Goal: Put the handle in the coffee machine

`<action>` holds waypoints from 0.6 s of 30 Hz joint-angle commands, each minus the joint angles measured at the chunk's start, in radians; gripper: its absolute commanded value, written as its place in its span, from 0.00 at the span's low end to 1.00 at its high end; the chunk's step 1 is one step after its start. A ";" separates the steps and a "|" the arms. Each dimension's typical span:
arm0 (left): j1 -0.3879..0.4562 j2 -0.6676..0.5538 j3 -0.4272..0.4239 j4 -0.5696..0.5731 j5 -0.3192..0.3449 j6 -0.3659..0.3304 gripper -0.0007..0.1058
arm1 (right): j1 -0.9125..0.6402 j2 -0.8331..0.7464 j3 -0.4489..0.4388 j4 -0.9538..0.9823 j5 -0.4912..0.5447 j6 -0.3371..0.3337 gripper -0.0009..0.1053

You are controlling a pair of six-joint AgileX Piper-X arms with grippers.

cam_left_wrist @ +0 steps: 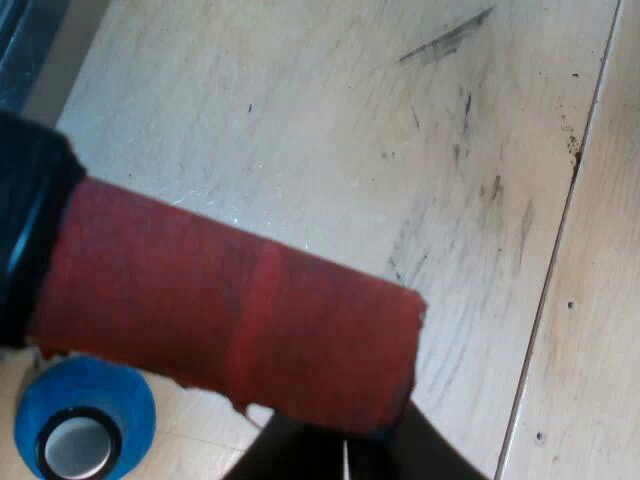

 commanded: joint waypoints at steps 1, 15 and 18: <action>-0.042 -0.009 -0.027 -0.085 0.223 0.004 0.01 | 0.002 -0.009 0.000 0.000 -0.004 -0.003 0.28; 0.024 -0.009 -0.027 0.075 -0.047 0.086 0.01 | 0.002 -0.009 0.000 0.060 -0.043 -0.003 0.28; 0.074 -0.012 -0.027 0.117 -0.047 0.104 0.01 | 0.002 -0.009 0.000 0.060 -0.072 -0.003 0.28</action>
